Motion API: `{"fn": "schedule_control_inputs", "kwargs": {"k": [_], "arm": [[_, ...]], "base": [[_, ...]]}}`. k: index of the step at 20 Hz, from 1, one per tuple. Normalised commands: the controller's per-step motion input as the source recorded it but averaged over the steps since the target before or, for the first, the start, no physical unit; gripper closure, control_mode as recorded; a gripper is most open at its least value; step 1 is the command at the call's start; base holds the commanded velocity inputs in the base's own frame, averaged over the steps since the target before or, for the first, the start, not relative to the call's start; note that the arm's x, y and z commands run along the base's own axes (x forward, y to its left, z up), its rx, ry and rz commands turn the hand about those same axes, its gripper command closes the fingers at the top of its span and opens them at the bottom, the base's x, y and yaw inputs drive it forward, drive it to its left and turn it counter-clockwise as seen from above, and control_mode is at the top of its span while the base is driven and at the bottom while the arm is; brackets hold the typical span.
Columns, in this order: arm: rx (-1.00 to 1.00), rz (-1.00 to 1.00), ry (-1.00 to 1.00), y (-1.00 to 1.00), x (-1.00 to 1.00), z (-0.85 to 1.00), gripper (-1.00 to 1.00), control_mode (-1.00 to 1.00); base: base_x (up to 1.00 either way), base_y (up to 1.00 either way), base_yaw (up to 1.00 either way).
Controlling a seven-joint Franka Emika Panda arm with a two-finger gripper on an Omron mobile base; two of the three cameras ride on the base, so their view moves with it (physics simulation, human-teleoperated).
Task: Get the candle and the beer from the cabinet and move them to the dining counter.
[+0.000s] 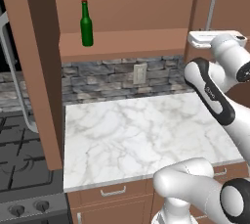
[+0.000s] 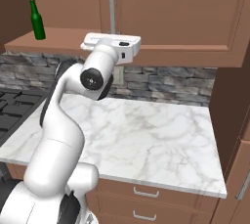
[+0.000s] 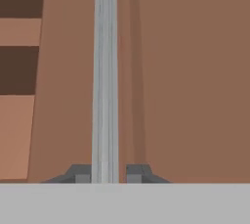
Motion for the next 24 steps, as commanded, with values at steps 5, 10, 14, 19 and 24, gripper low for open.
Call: {"fn": "schedule_control_inputs", "kwargs": {"k": [5, 10, 14, 19, 24], "arm": [[0.02, 0.00, 0.00, -0.35, -0.40, 0.00, 1.00, -1.00], [0.03, 0.00, 0.00, -0.38, -0.44, 0.00, 1.00, -1.00], [0.03, 0.00, 0.00, -0.41, -0.46, 0.00, 1.00, -1.00], [0.03, 0.00, 0.01, -0.43, -0.44, 0.00, 1.00, -1.00], [0.03, 0.00, 0.01, -0.42, -0.41, 0.02, 1.00, -1.00]], "base": [[0.00, 0.00, 0.00], [0.00, 0.00, 0.00], [0.00, 0.00, 0.00], [0.00, 0.00, 0.00], [0.00, 0.00, 0.00]]}}
